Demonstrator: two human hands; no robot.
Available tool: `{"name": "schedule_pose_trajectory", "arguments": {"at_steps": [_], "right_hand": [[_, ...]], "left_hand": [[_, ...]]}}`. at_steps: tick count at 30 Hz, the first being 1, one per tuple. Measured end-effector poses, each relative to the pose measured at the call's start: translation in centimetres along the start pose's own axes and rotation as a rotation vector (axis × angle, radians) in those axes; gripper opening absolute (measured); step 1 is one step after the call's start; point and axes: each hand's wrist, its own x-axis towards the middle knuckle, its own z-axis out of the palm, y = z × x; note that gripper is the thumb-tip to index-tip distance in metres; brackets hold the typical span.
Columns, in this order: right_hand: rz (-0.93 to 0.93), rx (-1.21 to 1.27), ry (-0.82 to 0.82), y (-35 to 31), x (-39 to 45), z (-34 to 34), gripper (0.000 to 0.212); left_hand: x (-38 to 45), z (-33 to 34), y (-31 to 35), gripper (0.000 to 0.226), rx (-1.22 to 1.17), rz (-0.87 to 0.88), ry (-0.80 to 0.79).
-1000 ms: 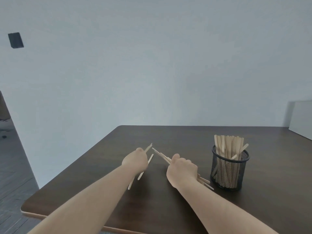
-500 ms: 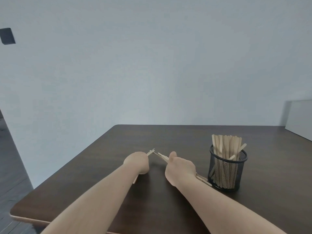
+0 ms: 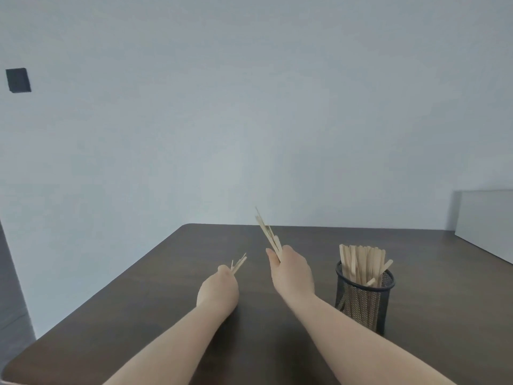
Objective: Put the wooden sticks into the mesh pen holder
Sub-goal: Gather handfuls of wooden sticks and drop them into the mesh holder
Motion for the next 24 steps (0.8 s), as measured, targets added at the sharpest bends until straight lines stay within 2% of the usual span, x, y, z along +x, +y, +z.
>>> {"name": "schedule_pose_trajectory", "arguments": {"at_steps": [2, 5, 9, 17, 20, 24], "right_hand": [[-0.011, 0.108, 0.085, -0.4, 0.2, -0.2, 0.039], [0.007, 0.272, 0.150, -0.8, 0.0, -0.9, 0.044], [0.102, 0.501, 0.168, -0.6, -0.6, -1.3, 0.037], [0.118, 0.578, 0.152, 1.3, -1.5, 0.1, 0.031], [0.115, 0.581, 0.145, 1.6, -1.5, 0.7, 0.035], [0.124, 0.559, 0.165, 2.1, -1.4, 1.8, 0.029]], "left_hand": [[0.1, -1.2, 0.4, 0.011, -0.194, -0.005, 0.141], [0.2, -3.6, 1.2, 0.018, -0.480, 0.082, 0.326], [-0.2, -4.4, 1.5, 0.027, -0.692, 0.221, 0.423], [-1.2, -3.6, 2.1, 0.039, -0.768, 0.230, 0.483], [-1.1, -3.6, 1.8, 0.037, -0.846, 0.188, 0.437], [-1.5, -2.7, 1.3, 0.026, -0.930, 0.167, 0.437]]}}
